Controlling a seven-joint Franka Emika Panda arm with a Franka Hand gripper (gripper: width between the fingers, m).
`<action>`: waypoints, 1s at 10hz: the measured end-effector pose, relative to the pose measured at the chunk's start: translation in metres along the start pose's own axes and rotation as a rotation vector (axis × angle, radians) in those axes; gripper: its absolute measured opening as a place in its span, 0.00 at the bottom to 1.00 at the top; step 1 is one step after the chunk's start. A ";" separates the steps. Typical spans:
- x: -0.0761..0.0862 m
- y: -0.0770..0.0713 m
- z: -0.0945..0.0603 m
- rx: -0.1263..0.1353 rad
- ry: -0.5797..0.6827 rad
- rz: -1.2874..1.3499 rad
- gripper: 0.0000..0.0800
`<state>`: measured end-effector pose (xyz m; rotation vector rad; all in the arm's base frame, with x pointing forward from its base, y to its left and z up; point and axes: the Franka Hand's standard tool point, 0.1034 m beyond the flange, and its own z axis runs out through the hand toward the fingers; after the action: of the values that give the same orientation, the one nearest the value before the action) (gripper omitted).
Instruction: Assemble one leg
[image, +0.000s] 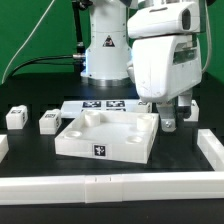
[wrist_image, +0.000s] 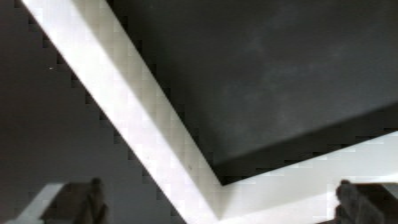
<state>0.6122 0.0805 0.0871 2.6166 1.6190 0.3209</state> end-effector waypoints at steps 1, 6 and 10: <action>0.000 0.000 0.000 0.000 0.000 0.000 0.81; 0.000 0.000 0.000 0.000 0.000 0.001 0.81; -0.001 0.000 0.000 0.000 -0.001 0.000 0.81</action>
Offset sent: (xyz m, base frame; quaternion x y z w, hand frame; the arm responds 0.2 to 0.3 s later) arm 0.0000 0.0000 0.0000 0.0000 0.0000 0.0000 1.0000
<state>0.6122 0.0797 0.0870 2.6159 1.6188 0.3198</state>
